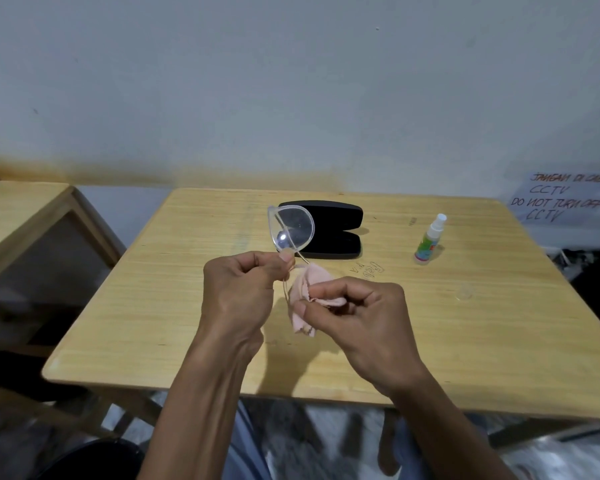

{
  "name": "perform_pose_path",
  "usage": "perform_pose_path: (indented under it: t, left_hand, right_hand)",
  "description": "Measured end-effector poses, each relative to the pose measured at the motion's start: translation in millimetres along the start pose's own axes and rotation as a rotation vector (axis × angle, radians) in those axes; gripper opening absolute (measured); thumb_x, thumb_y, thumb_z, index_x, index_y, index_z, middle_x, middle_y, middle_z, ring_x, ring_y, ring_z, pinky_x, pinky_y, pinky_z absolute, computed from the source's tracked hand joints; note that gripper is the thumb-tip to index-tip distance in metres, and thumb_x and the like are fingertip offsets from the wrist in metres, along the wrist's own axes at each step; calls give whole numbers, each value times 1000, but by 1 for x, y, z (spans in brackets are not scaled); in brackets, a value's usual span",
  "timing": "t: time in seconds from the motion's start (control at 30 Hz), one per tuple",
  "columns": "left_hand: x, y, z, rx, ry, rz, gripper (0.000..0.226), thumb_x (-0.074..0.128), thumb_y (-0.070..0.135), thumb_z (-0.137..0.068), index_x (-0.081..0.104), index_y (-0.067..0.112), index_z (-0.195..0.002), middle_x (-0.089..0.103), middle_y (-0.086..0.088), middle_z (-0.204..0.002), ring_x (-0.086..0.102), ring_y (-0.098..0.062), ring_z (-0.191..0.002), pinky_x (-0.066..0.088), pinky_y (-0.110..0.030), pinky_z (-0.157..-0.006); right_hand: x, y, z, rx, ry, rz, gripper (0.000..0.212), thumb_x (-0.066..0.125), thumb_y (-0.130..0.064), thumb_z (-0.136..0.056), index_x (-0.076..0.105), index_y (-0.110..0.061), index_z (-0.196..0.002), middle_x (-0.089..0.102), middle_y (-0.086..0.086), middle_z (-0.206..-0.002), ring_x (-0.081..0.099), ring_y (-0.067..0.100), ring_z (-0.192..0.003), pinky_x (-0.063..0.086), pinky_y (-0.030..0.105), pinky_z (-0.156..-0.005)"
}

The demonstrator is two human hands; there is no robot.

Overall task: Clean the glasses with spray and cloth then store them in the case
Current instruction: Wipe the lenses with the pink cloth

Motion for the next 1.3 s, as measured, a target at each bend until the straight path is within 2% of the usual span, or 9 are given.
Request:
perform_pose_path:
  t: [0.23,0.43,0.63,0.7,0.87,0.97,1.07,1.17,1.3]
  left_hand:
    - [-3,3,-4,16,-42,-23,46,77,6,-79,60,17,-37,58,6,-47,64,-22,-77,44,-30,-79]
    - [2,3,0,27,-77,-38,37,78,8,-78,63,15,-45,61,3,-51,60,-10,-60,42,-25,-69]
    - [9,-2,5,39,-65,-13,23,77,5,-78,65,6,-58,62,2,-51,54,1,-47,44,-12,-57]
    - [11,-2,6,44,-57,22,23,75,2,-79,65,3,-58,62,5,-48,54,3,-44,43,-6,-50]
    - [11,-4,6,42,-32,38,27,71,-4,-81,63,2,-56,58,10,-41,52,2,-40,42,-7,-46]
    - [4,-2,0,43,-11,9,25,75,0,-79,64,2,-57,58,9,-44,54,1,-44,45,-9,-50]
    - [-3,0,-6,40,-3,3,30,78,5,-77,63,7,-52,60,4,-50,58,-9,-55,46,-21,-67]
    - [-5,2,-8,43,-31,-15,31,77,7,-78,63,8,-50,56,4,-48,55,-19,-65,44,-28,-71]
    - [-6,3,-8,57,-45,-36,44,78,8,-78,61,16,-38,59,-5,-56,56,-22,-73,42,-26,-71]
  right_hand:
    - [-15,6,7,-7,129,-93,15,83,-4,-75,79,-17,-79,79,5,-73,74,18,-66,58,22,-68]
    - [-19,-2,1,-30,181,-124,10,82,-4,-78,78,-13,-82,79,7,-74,73,21,-64,60,27,-68]
    - [-13,-4,-7,-27,130,-77,11,84,-7,-77,79,-7,-87,79,4,-74,73,13,-64,55,21,-63]
    - [-8,-5,-7,-25,101,-49,10,83,-5,-77,78,-6,-85,78,4,-71,72,11,-62,56,22,-61]
    - [0,-5,-6,-29,57,-5,9,84,-3,-76,78,-8,-80,76,7,-67,69,9,-57,54,21,-58]
    - [3,-3,-3,-30,21,17,13,85,-1,-74,79,-10,-81,76,0,-68,66,5,-56,52,18,-57]
    - [2,0,1,-30,16,9,14,86,-3,-73,79,-13,-80,74,-6,-62,63,2,-52,49,14,-56]
    - [-3,4,4,-34,61,-42,15,85,-1,-73,79,-14,-78,77,-4,-67,69,4,-59,51,14,-60]
    - [-14,5,7,-48,138,-105,12,82,-2,-77,78,-12,-81,78,4,-70,71,12,-60,54,18,-61]
Point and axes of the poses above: each hand's wrist, its own z-axis away from the middle knuckle, its own x-axis out of the palm, y = z × x, the point moved 7 cm from there along -z, towards the middle knuckle
